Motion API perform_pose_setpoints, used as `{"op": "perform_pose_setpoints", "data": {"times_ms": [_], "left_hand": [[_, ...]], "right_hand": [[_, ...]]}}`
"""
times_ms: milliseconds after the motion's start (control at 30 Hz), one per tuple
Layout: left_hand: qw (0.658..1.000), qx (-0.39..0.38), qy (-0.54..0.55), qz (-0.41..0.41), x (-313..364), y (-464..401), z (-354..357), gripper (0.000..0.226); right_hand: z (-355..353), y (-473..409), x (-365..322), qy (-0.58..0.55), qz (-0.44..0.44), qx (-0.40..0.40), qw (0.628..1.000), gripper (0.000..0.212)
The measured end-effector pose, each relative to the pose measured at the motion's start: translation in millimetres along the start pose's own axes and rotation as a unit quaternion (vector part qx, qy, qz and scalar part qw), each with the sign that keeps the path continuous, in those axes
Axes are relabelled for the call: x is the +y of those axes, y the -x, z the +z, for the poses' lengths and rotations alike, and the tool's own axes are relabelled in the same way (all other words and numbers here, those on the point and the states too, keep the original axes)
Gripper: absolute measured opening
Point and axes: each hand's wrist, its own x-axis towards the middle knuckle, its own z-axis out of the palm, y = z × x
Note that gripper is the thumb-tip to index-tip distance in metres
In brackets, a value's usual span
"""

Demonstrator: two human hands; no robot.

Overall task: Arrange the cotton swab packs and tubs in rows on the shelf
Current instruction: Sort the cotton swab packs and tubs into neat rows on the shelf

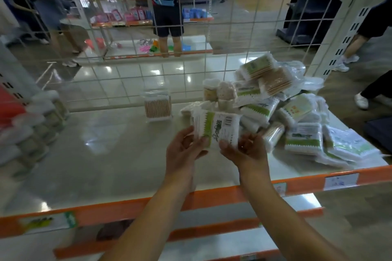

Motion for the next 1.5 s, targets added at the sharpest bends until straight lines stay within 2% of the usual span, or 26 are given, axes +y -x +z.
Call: {"op": "perform_pose_setpoints", "data": {"times_ms": [67, 133, 233, 367, 467, 567, 800, 867, 933, 1000, 1067, 1133, 1233, 1300, 1433, 1500], "left_hand": [[1.000, 0.019, 0.009, 0.021, 13.2, -5.4, -11.6, 0.034], [0.998, 0.037, 0.005, 0.045, 24.6, -10.0, -23.3, 0.030], [0.994, 0.045, -0.036, 0.089, 34.2, -13.8, -39.2, 0.028], [0.984, 0.045, -0.125, 0.120, 37.0, -14.0, -52.8, 0.031], [0.975, 0.034, -0.176, 0.134, 38.0, -11.9, -58.6, 0.031], [0.963, 0.032, -0.220, 0.154, 37.3, -8.3, -59.1, 0.021], [0.941, 0.045, -0.262, 0.209, 30.9, 0.7, -55.0, 0.034], [0.919, 0.019, -0.301, 0.253, 29.3, 4.5, -55.5, 0.032], [0.892, -0.016, -0.348, 0.286, 27.9, 5.4, -58.9, 0.023], [0.855, -0.045, -0.419, 0.302, 29.4, 4.0, -65.5, 0.031], [0.817, -0.056, -0.481, 0.312, 34.6, 2.0, -74.0, 0.040], [0.774, -0.048, -0.541, 0.326, 42.3, -0.2, -84.6, 0.039], [0.679, -0.026, -0.645, 0.349, 48.3, -8.4, -101.4, 0.031], [0.638, -0.021, -0.691, 0.338, 45.9, -16.7, -113.3, 0.025], [0.620, -0.040, -0.728, 0.289, 35.5, -26.1, -130.9, 0.025], [0.614, -0.044, -0.740, 0.271, 29.7, -28.0, -136.8, 0.024]], "right_hand": [[11.6, 5.5, 3.5, 0.045, -0.014, -0.001, 0.999, 0.044], [19.3, 11.5, 5.6, 0.148, -0.097, 0.021, 0.984, 0.047], [27.8, 17.3, 6.4, 0.276, -0.289, 0.000, 0.917, 0.024], [43.0, 18.5, 16.2, 0.352, -0.380, -0.075, 0.852, 0.024], [52.8, 20.1, 25.6, 0.373, -0.365, -0.100, 0.847, 0.033], [60.0, 22.3, 28.0, 0.388, -0.331, -0.096, 0.855, 0.039], [72.3, 25.4, 24.6, 0.390, -0.239, -0.158, 0.875, 0.041], [72.7, 21.4, 24.4, 0.398, -0.231, -0.145, 0.876, 0.028], [72.6, 14.0, 25.7, 0.425, -0.254, -0.119, 0.860, 0.019], [73.3, 6.2, 27.8, 0.451, -0.282, -0.109, 0.839, 0.015], [75.6, -2.5, 28.0, 0.463, -0.278, -0.108, 0.834, 0.011], [79.4, -13.0, 25.5, 0.454, -0.265, -0.104, 0.844, 0.008], [91.4, -30.0, 19.5, 0.416, -0.260, -0.102, 0.866, 0.006], [103.3, -43.6, 17.4, 0.388, -0.232, -0.097, 0.887, 0.007], [128.5, -71.5, 23.2, 0.380, -0.180, -0.073, 0.904, 0.024], [137.6, -83.7, 29.7, 0.396, -0.170, -0.069, 0.900, 0.022]]}}
